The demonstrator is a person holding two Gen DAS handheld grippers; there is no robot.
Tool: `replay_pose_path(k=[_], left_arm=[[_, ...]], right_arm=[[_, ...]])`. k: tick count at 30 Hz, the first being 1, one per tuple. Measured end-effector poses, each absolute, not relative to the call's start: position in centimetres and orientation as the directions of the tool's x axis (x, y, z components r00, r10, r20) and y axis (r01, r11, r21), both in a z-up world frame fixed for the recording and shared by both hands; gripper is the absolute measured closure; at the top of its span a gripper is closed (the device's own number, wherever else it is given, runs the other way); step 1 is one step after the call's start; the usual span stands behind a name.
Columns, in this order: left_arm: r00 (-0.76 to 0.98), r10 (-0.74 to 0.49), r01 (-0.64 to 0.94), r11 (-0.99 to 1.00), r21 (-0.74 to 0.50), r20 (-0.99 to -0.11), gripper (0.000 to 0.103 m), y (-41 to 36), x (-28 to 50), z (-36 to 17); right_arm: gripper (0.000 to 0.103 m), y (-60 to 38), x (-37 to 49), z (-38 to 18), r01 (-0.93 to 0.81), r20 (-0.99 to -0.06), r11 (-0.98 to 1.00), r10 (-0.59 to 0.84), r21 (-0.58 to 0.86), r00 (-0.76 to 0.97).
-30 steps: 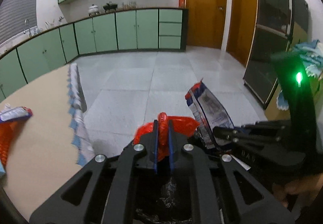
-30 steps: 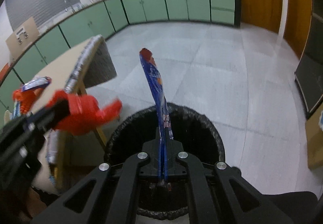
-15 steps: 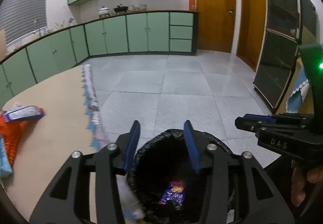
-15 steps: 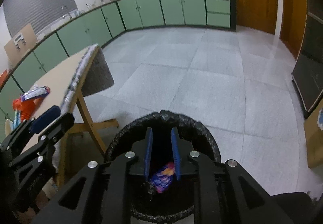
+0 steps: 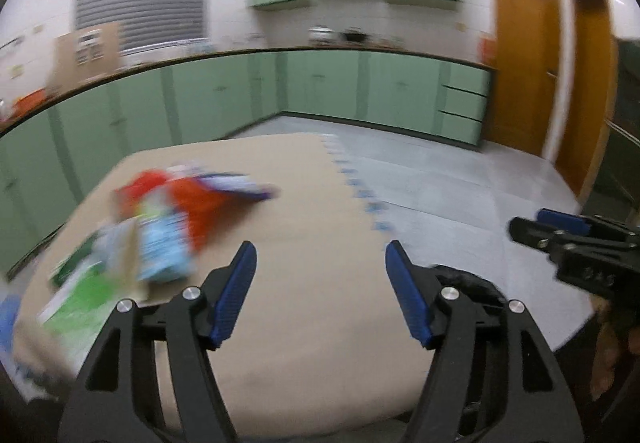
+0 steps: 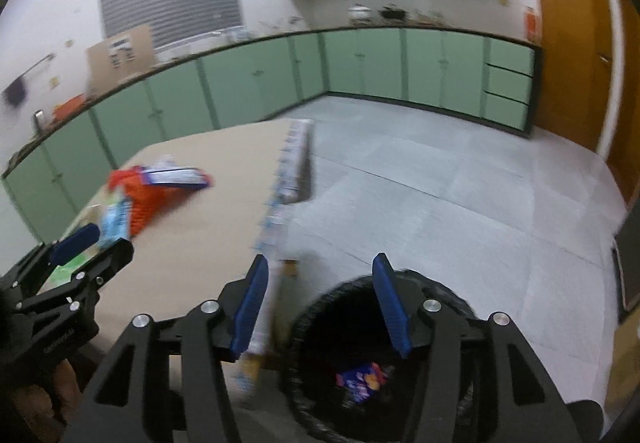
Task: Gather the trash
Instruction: 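Move the left gripper back over the table toward the salt bag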
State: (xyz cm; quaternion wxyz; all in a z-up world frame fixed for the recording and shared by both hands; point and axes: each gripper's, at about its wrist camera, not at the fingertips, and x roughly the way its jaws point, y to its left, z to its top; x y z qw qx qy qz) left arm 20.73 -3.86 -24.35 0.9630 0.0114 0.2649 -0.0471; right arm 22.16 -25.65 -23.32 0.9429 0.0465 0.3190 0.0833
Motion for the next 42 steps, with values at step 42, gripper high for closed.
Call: replay_pose_path(k=[42], left_arm=[[0.711,0.263,-0.333,0.943,0.017,-0.652,0.043,11.9,16.8,-32.7]], right_arm=[[0.045,-6.0,24.2,-24.8,-0.431,-0.591,0.892,0.421,0.132,0.689]])
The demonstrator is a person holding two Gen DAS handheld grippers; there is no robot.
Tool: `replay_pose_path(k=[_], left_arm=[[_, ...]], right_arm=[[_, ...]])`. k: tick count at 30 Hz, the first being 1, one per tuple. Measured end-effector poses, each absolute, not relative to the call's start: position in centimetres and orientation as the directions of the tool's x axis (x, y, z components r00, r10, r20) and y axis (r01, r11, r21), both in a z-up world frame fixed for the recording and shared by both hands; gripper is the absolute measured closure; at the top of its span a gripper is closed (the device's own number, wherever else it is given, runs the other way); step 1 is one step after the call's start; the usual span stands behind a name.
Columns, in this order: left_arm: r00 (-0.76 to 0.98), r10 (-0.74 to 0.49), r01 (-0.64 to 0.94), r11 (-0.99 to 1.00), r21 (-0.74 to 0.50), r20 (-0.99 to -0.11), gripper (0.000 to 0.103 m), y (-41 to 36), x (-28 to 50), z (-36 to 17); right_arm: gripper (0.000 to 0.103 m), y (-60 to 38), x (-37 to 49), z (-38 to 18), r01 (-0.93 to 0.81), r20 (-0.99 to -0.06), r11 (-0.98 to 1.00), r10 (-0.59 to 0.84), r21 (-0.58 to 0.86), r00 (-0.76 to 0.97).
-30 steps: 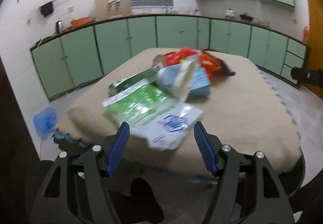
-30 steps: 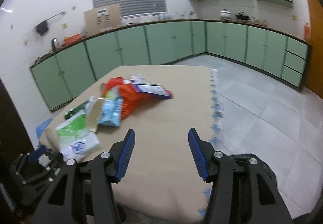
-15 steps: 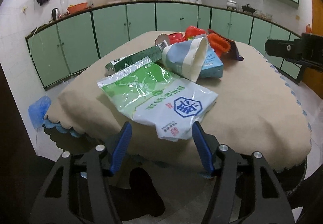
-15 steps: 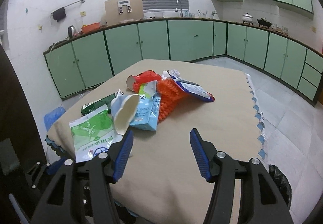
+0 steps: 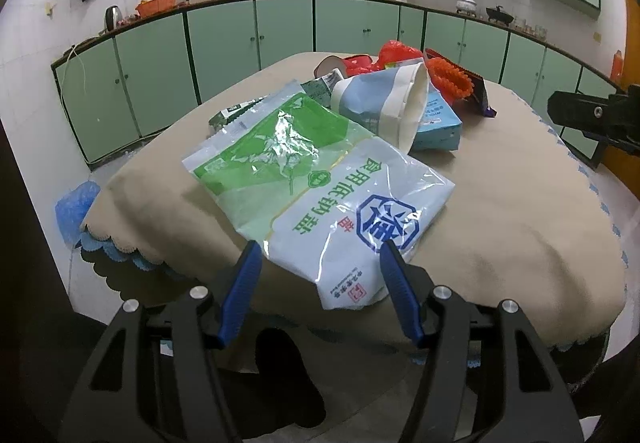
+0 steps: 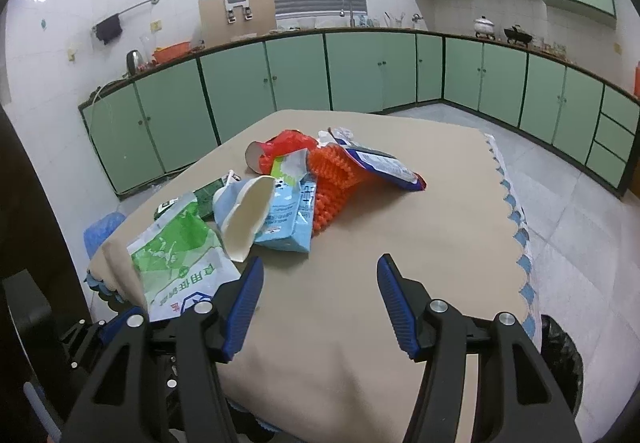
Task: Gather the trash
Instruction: 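Move the left gripper back over the table toward the salt bag, then grasp the white-and-green salt bag with the left gripper and lift it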
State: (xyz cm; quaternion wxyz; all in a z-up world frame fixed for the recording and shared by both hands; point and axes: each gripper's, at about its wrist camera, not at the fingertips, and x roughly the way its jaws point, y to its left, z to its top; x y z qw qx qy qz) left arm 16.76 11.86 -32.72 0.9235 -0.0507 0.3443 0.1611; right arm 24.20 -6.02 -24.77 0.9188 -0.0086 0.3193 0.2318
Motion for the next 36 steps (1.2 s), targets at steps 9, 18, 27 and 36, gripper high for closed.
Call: replay_pose_path(k=[9,18,27,36], left_arm=[[0.706,0.272,-0.338,0.941,0.026,-0.654,0.044,11.9,17.1,-32.7],[0.708,0.278,-0.334,0.942,0.039,-0.649,0.067,11.9,17.3,-32.7],[0.745,0.296,-0.315,0.946,0.075,-0.598,0.103,11.7,17.4,-31.2],[0.789,0.293,-0.300,0.951,0.077,-0.539,0.103,11.7,16.7,-29.2]], right_arm=[[0.045,-7.3,24.5,-25.2,-0.412,-0.593,0.896,0.423,0.164,0.685],[0.045,-7.5,24.6,-25.1,-0.412,-0.592,0.895,0.428,0.172,0.683],[0.045,-7.2,24.2,-25.0,-0.424,-0.589,0.890,0.435,0.166,0.681],[0.045,-7.2,23.7,-24.5,-0.428,-0.582,0.889,0.437,0.162,0.686]])
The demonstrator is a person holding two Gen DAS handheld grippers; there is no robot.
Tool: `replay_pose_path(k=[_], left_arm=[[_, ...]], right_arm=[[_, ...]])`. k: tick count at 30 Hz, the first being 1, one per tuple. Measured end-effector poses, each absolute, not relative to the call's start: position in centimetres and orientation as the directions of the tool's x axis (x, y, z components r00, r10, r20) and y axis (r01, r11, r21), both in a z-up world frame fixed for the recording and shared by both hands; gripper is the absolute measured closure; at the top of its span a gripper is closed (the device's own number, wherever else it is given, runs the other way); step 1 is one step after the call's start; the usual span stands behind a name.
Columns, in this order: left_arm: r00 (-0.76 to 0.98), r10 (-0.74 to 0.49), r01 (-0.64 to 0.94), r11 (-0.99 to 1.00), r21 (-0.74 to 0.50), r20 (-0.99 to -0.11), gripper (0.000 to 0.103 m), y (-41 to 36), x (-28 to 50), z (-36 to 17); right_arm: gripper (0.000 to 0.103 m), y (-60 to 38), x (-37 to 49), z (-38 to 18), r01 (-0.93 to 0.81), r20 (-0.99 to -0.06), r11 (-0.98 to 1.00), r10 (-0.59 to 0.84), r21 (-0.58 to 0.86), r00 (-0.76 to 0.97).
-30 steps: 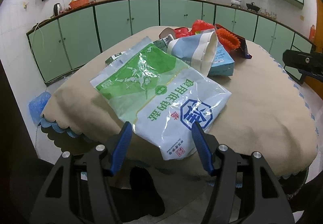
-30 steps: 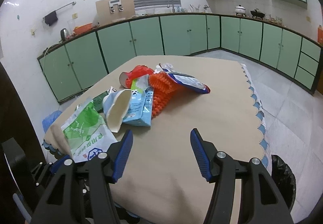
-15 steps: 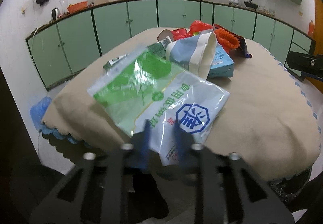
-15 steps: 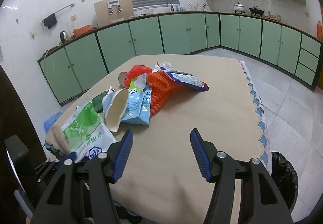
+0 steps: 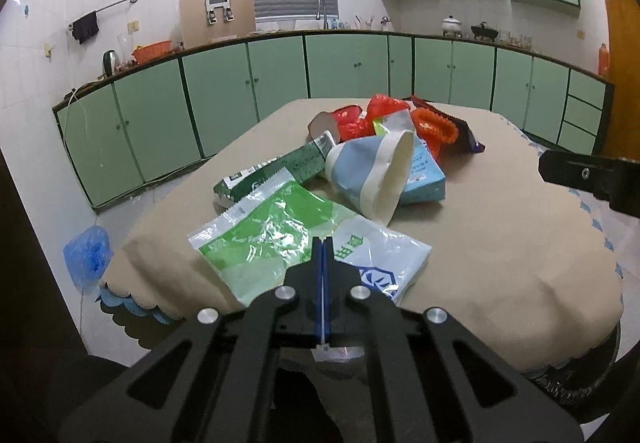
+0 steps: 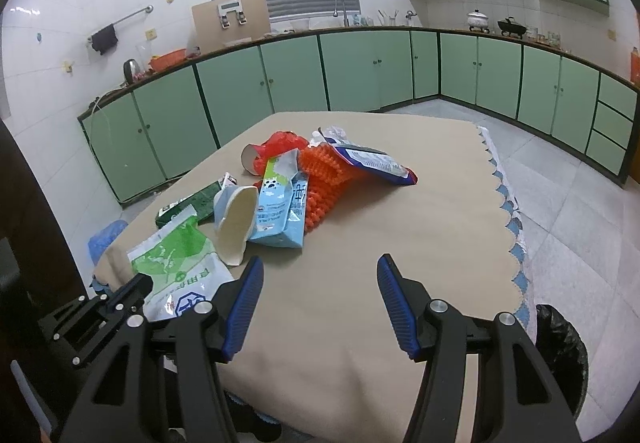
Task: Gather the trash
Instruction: 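Grasp the white-and-green salt bag with the left gripper and lift it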
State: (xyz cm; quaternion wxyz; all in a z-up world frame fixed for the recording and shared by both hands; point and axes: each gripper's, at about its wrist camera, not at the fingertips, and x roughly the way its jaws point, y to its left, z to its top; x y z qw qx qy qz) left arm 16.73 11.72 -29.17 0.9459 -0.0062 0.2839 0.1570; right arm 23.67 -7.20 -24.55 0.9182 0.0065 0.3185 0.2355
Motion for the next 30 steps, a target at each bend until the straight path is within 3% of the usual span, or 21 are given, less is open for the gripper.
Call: replay_pose_path(k=[9,13,14,16,17,18,24,28,29,30], left_arm=[[0.793,0.286,-0.323,0.946,0.027,-0.538,0.103,12.9,15.4,-28.2],[0.766,0.284,-0.340,0.940,0.010,-0.576,0.099,12.8,14.4,-29.3],[0.760,0.286,-0.343,0.939,0.014,-0.584,0.093,12.6,14.3,-29.5],[0.747,0.308,-0.363,0.931,0.026,-0.590,0.068,12.4,13.7,-29.7],[0.744,0.328,-0.379,0.925,0.037,-0.583,0.050,12.2,13.3,-29.6],[0.742,0.345,-0.392,0.919,0.046,-0.574,0.045,12.1,13.0,-29.5],[0.732,0.271,-0.336,0.942,0.013,-0.625,0.042,11.8,13.9,-30.6],[0.702,0.206,-0.302,0.953,-0.023,-0.682,0.047,11.7,15.6,-32.1],[0.692,0.195,-0.301,0.953,-0.033,-0.695,0.054,11.9,16.0,-32.4],[0.687,0.185,-0.303,0.952,-0.045,-0.703,0.071,12.0,16.3,-32.6]], right_arm=[[0.045,-7.3,23.5,-24.3,-0.432,-0.576,0.887,0.442,0.165,0.688],[0.045,-7.0,23.4,-24.4,-0.439,-0.576,0.883,0.449,0.168,0.683],[0.045,-7.0,23.3,-24.3,-0.440,-0.574,0.882,0.450,0.168,0.684],[0.045,-6.9,23.3,-24.2,-0.441,-0.571,0.881,0.452,0.169,0.685],[0.045,-7.0,23.2,-24.2,-0.441,-0.570,0.881,0.453,0.170,0.686],[0.045,-7.0,23.3,-24.2,-0.441,-0.569,0.881,0.454,0.173,0.685],[0.045,-7.2,23.2,-24.0,-0.441,-0.563,0.880,0.459,0.179,0.687],[0.045,-7.4,23.0,-23.7,-0.438,-0.558,0.881,0.458,0.180,0.692],[0.045,-7.5,23.0,-23.6,-0.436,-0.558,0.881,0.458,0.182,0.692],[0.045,-7.6,23.0,-23.6,-0.433,-0.559,0.882,0.456,0.183,0.693]])
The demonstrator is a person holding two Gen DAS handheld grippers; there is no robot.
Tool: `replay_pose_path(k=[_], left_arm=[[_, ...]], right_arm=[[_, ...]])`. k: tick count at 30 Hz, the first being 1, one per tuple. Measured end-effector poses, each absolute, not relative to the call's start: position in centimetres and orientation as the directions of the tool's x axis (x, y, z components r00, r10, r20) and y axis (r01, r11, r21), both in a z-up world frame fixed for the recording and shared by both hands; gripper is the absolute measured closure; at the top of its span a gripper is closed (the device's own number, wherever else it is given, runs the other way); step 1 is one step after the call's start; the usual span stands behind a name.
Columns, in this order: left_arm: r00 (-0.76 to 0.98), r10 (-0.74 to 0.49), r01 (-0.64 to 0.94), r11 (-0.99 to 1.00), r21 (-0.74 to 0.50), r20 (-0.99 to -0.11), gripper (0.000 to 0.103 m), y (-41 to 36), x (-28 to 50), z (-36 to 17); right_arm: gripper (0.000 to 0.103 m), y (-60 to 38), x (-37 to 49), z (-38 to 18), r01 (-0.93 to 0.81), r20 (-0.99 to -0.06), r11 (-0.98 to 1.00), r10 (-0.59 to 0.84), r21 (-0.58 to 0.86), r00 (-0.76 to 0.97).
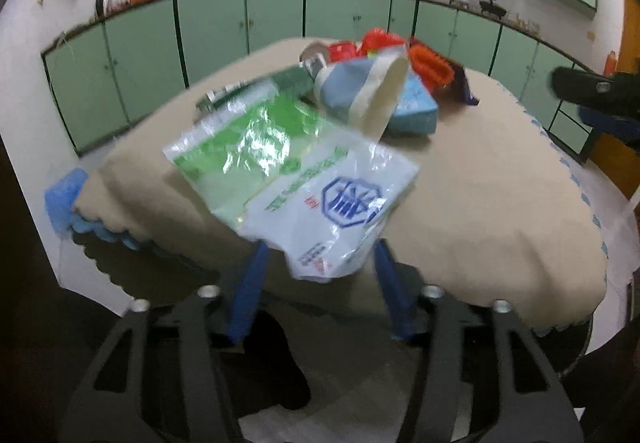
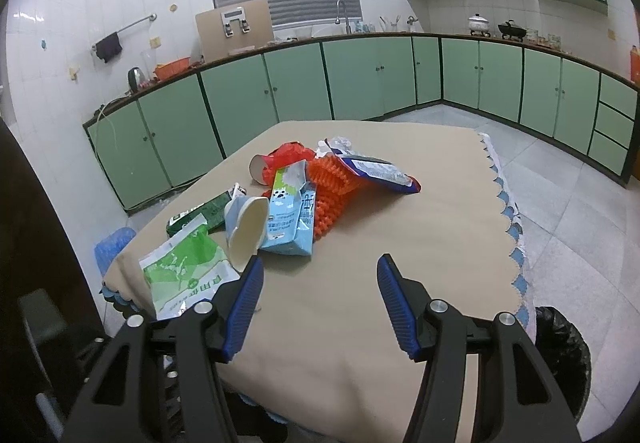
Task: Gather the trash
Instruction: 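Grasp the white-and-green salt bag with the left gripper and lift it, then grasp the white paper cup with the right gripper while the left holds the salt bag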
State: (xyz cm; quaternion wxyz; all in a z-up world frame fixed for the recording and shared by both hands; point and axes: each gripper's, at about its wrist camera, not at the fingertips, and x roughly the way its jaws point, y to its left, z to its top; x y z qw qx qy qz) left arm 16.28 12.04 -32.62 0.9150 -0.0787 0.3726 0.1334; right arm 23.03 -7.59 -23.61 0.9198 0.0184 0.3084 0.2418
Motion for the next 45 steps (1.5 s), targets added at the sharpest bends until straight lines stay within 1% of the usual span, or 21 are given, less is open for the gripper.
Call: replay_pose_path(k=[1,2,5,9,13,21,26,30,35,37,39,43,45], left_arm=[[0.686,0.171,-0.297,0.953,-0.059,-0.707,0.084,12.4,16.7,-32.7],[0.689,0.168,-0.297,0.953,-0.064,-0.705,0.101,12.6,16.8,-32.6],[0.705,0.192,-0.307,0.951,-0.050,-0.682,0.103,13.1,17.2,-31.9],[0.738,0.165,-0.282,0.956,-0.077,-0.654,0.103,13.6,17.6,-30.8],[0.769,0.174,-0.268,0.961,-0.062,-0.615,0.103,13.5,17.6,-29.4],[0.802,0.239,-0.290,0.957,-0.007,-0.548,0.103,15.3,18.3,-27.0],[0.799,0.287,-0.329,0.944,0.015,-0.529,0.103,17.8,18.8,-26.2],[0.796,0.307,-0.346,0.938,0.024,-0.522,0.103,19.1,19.4,-26.0],[0.794,0.302,-0.343,0.939,0.022,-0.528,0.103,19.6,20.0,-26.4],[0.793,0.301,-0.341,0.940,0.023,-0.530,0.103,19.7,20.2,-26.6],[0.791,0.301,-0.341,0.940,0.024,-0.532,0.103,19.9,20.5,-26.6],[0.783,0.310,-0.349,0.937,0.032,-0.540,0.103,20.5,20.8,-27.1],[0.780,0.314,-0.357,0.934,0.026,-0.541,0.103,20.7,20.7,-27.1]], right_arm=[[0.045,-7.7,23.0,-23.6,-0.431,-0.559,0.884,0.454,0.182,0.694],[0.045,-7.7,23.0,-23.6,-0.429,-0.559,0.885,0.452,0.181,0.695],[0.045,-7.6,23.1,-23.8,-0.427,-0.565,0.886,0.450,0.182,0.692],[0.045,-7.0,23.1,-23.9,-0.438,-0.572,0.882,0.453,0.176,0.683],[0.045,-6.4,23.2,-23.9,-0.447,-0.574,0.879,0.456,0.169,0.680],[0.045,-3.0,25.3,-23.6,-0.492,-0.566,0.852,0.499,0.180,0.657],[0.048,-0.3,26.4,-24.3,-0.537,-0.566,0.823,0.537,0.188,0.625],[0.054,1.8,27.7,-25.3,-0.559,-0.581,0.806,0.554,0.194,0.596],[0.056,3.6,28.9,-26.9,-0.570,-0.603,0.798,0.556,0.194,0.572],[0.061,4.2,29.4,-27.5,-0.576,-0.614,0.793,0.559,0.199,0.557],[0.063,4.6,29.7,-27.9,-0.580,-0.622,0.789,0.562,0.203,0.545],[0.076,5.3,30.1,-28.5,-0.592,-0.635,0.779,0.567,0.206,0.525],[0.077,5.4,30.2,-28.6,-0.595,-0.640,0.774,0.574,0.219,0.511]])
